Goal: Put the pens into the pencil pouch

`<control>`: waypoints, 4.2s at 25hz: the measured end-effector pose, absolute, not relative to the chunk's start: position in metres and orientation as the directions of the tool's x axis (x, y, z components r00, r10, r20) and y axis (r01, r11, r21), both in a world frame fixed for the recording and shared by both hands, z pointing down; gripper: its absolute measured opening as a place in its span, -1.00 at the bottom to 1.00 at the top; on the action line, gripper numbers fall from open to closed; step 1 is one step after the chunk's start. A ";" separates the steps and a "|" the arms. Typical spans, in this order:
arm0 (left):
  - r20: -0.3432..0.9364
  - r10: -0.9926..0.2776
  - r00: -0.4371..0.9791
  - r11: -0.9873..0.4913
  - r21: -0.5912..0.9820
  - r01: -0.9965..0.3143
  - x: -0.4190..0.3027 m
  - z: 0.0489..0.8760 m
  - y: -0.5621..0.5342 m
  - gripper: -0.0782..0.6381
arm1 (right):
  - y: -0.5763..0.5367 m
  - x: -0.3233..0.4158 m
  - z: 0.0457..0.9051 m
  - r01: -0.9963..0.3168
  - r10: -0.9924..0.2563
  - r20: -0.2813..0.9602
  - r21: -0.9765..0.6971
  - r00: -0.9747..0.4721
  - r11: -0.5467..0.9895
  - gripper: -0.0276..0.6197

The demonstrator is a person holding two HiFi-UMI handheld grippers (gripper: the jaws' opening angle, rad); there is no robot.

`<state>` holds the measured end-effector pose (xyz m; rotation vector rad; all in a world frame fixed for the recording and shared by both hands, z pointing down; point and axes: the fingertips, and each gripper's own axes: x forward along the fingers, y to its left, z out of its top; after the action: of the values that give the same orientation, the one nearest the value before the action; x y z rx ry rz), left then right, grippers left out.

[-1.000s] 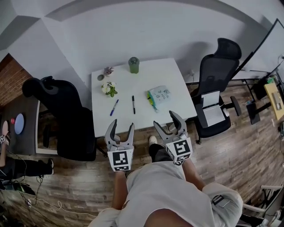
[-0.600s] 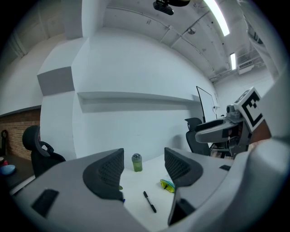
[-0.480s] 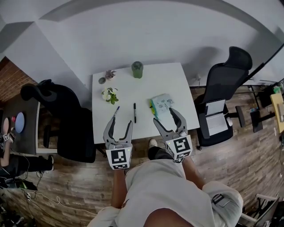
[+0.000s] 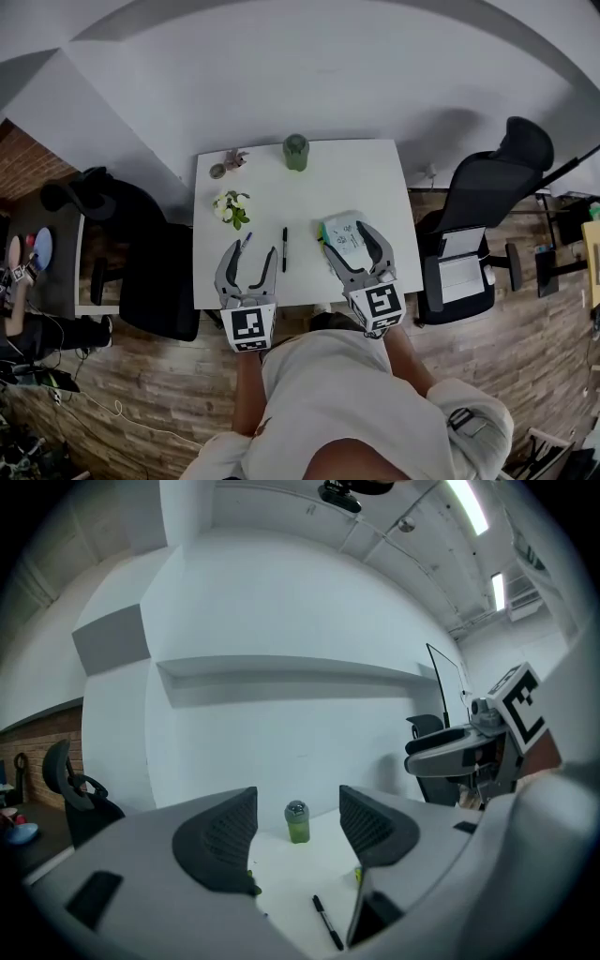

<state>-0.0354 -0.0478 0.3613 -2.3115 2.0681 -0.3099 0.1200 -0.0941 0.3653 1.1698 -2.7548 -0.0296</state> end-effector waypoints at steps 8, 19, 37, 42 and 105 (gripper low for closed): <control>0.156 -0.986 0.060 -0.086 -0.166 -0.982 -0.038 0.366 -0.086 -0.03 | -0.138 0.114 0.371 -0.687 -0.687 0.139 0.054 -0.713 0.724 0.06; 0.261 -0.963 0.064 -0.100 -0.129 -0.987 -0.053 0.406 -0.120 -0.04 | -0.171 0.102 0.411 -0.679 -0.664 0.235 0.022 -0.710 0.733 0.06; 0.463 -0.866 0.191 -0.226 -0.020 -0.974 -0.062 0.517 -0.123 -0.13 | -0.157 0.069 0.495 -0.677 -0.613 0.432 0.009 -0.661 0.736 -0.06; 0.521 -0.823 0.226 -0.259 0.011 -0.966 -0.056 0.548 -0.117 -0.17 | -0.142 0.058 0.524 -0.655 -0.567 0.490 -0.012 -0.662 0.755 -0.09; 0.777 -0.429 0.461 -0.572 0.162 -0.804 -0.011 0.693 -0.060 -0.67 | -0.103 0.078 0.638 -0.779 -0.557 0.702 0.006 -0.443 0.627 -0.31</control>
<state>-0.0106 -0.0600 0.6925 -3.0995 1.4466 -1.3509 0.0775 -0.1027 0.6382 1.0413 -2.1665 0.4195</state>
